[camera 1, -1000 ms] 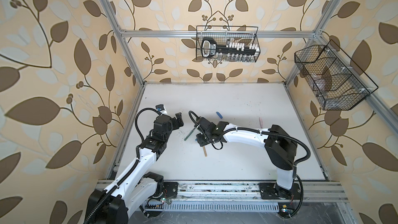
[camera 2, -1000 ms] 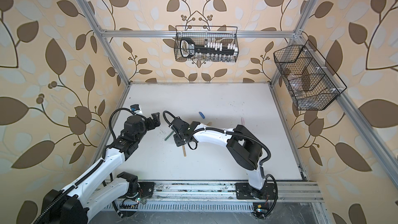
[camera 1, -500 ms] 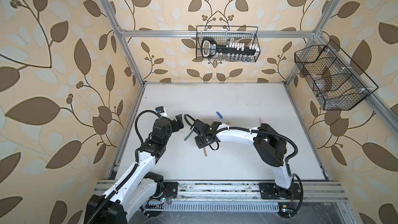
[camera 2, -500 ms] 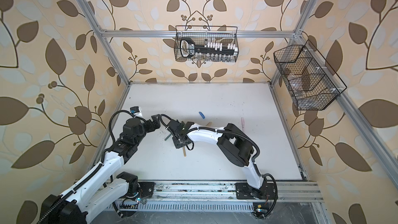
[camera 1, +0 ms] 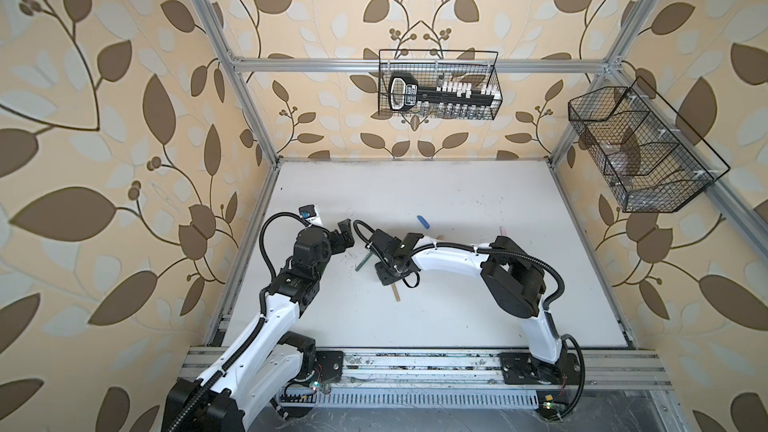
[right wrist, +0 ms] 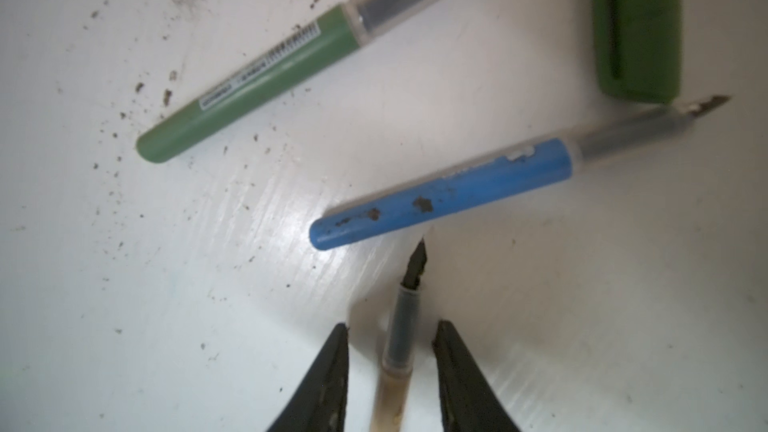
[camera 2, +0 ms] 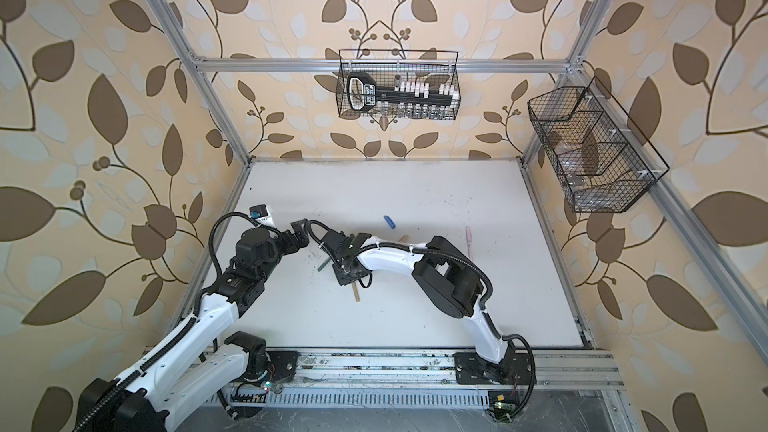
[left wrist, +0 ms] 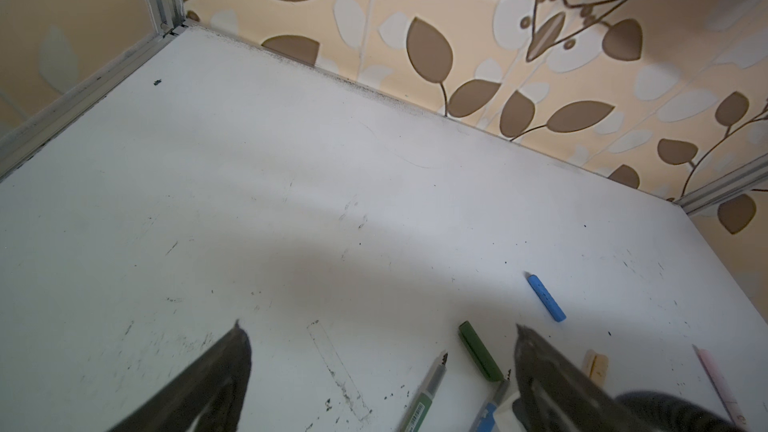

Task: Insert the pens into the pen caps
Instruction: 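Reach the right gripper across to the wooden pen and grasp it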

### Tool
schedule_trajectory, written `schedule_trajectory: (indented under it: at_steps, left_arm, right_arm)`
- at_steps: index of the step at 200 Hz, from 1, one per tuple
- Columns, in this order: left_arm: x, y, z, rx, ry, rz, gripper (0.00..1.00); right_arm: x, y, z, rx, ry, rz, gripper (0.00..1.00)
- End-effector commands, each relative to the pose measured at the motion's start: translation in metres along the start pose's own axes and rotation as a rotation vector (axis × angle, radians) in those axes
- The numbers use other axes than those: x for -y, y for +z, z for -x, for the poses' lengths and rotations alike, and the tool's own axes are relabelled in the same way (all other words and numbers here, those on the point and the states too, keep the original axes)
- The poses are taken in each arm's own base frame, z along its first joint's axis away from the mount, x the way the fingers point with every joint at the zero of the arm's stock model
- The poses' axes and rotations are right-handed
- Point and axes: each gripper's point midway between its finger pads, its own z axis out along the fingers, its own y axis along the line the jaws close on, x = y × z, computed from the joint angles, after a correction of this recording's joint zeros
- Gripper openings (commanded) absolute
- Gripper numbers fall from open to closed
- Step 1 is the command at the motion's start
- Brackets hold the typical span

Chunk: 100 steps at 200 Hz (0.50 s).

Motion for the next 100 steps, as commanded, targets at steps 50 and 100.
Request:
schedule_trajectory:
  at_steps: [50, 100]
  left_arm:
    - [0.009, 0.0, 0.007, 0.035, -0.026, -0.047, 0.99]
    - [0.017, 0.005, 0.004, 0.003, -0.027, -0.085, 0.99]
  right_arm:
    - [0.02, 0.002, -0.018, -0.034, 0.026, -0.022, 0.27]
    - [0.034, -0.003, -0.019, 0.008, 0.078, 0.012, 0.22]
